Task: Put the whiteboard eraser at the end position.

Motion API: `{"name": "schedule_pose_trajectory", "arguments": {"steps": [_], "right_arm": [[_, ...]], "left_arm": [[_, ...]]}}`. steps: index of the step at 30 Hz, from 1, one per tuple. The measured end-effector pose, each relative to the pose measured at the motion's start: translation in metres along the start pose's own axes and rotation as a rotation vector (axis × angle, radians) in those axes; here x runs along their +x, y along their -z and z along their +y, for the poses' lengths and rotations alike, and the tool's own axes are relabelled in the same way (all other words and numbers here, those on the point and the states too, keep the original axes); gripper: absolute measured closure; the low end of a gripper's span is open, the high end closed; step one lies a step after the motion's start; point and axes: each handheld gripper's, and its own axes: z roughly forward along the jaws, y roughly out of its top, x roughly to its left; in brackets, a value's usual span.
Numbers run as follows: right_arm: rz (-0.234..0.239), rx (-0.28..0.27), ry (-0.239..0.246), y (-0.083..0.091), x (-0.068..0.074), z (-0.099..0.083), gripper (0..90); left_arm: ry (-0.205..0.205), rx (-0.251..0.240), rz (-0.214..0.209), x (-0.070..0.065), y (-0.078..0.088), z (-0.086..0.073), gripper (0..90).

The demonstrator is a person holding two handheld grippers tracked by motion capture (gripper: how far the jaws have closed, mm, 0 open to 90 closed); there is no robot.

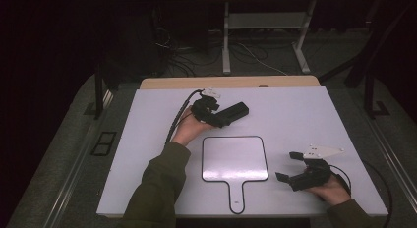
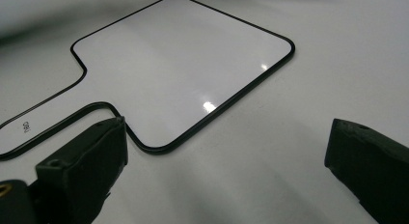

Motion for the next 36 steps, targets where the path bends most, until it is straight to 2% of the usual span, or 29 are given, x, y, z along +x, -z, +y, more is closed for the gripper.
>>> {"name": "schedule_pose_trajectory", "arguments": {"steps": [4,7,8,16,21,24,33,36], "right_arm": [[-0.003,0.002,0.000,0.000,0.000,0.000,0.4],[-0.006,0.004,0.001,0.000,0.001,0.000,0.4],[-0.006,0.005,0.001,0.000,0.001,0.000,0.4],[-0.008,0.007,-0.001,0.001,0.002,-0.001,0.4],[-0.009,0.005,0.003,0.000,0.002,-0.001,0.4],[-0.009,0.010,0.003,0.000,0.003,-0.001,0.4],[-0.010,0.009,0.004,0.000,0.003,-0.001,0.4],[-0.011,0.006,0.003,0.001,0.003,-0.001,0.4]], "left_arm": [[-0.018,-0.010,0.007,-0.010,0.009,-0.006,10.4],[-0.008,-0.025,0.015,-0.016,0.016,-0.011,9.8],[-0.025,-0.011,0.021,-0.016,0.020,-0.012,9.5],[-0.010,-0.020,0.042,-0.029,0.036,-0.033,4.9],[-0.003,-0.035,0.037,-0.038,0.045,-0.047,0.0],[-0.011,-0.039,0.036,-0.044,0.050,-0.055,0.0],[0.001,-0.086,0.037,-0.063,0.067,-0.075,0.0],[-0.011,-0.096,0.044,-0.071,0.073,-0.085,0.0]]}}
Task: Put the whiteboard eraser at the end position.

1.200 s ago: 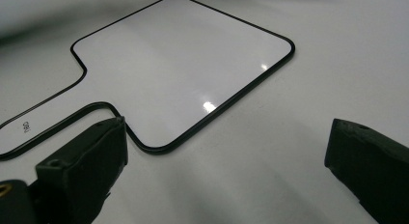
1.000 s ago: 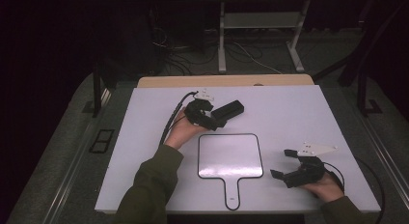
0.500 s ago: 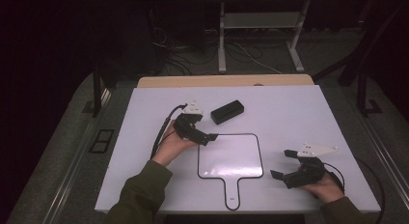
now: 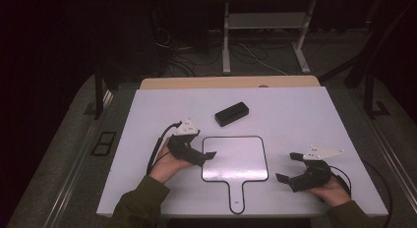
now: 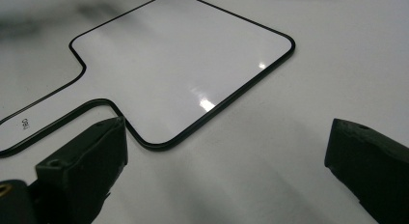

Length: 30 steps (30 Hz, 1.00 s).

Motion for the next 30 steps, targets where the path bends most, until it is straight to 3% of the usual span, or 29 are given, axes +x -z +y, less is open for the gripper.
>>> {"name": "schedule_pose_trajectory", "arguments": {"steps": [11,15,22,30], "right_arm": [[-0.002,0.003,0.002,0.000,0.000,0.000,0.4],[-0.003,0.004,0.002,0.000,0.001,0.000,0.4],[-0.004,0.005,-0.001,0.000,0.000,0.000,0.4],[-0.007,0.004,0.001,0.000,0.000,0.000,0.4]], "left_arm": [[0.030,-0.066,-0.007,-0.012,0.024,-0.034,0.0],[0.036,-0.055,-0.007,-0.016,0.029,-0.043,0.0],[0.025,-0.033,0.035,-0.020,0.035,-0.058,0.0],[0.057,-0.042,0.034,-0.018,0.040,-0.067,0.0]]}}
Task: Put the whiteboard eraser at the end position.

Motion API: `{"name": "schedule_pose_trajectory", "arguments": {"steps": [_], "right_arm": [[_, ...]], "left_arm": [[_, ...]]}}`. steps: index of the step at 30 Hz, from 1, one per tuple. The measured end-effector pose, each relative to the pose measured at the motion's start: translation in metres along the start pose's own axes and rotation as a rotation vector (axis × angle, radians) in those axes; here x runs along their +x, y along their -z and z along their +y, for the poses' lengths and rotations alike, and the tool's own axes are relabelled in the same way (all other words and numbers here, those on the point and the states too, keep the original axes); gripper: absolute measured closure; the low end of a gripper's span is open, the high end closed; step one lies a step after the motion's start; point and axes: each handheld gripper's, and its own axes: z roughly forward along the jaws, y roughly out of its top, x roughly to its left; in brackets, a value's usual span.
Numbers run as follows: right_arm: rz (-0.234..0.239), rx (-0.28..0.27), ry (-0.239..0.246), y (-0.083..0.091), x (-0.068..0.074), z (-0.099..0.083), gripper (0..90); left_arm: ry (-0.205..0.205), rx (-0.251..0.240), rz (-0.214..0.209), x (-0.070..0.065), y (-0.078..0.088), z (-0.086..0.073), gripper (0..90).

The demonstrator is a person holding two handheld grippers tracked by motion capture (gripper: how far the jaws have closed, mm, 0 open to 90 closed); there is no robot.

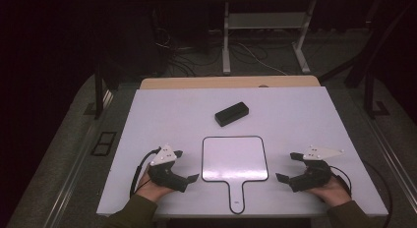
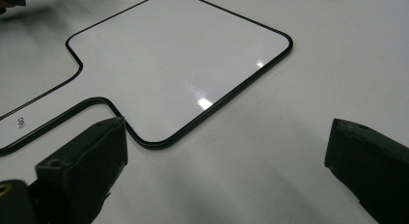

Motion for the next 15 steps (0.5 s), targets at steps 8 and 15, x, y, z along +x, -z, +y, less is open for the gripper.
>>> {"name": "schedule_pose_trajectory", "arguments": {"steps": [8,15], "right_arm": [[-0.002,0.003,0.001,0.0000,-0.0001,-0.0004,0.4],[-0.002,0.003,0.001,0.0000,0.0003,-0.0004,0.4]], "left_arm": [[-0.002,0.006,-0.008,0.0008,-0.0008,-0.0007,0.0],[0.000,0.007,-0.015,-0.0005,-0.0016,0.0001,0.0]]}}
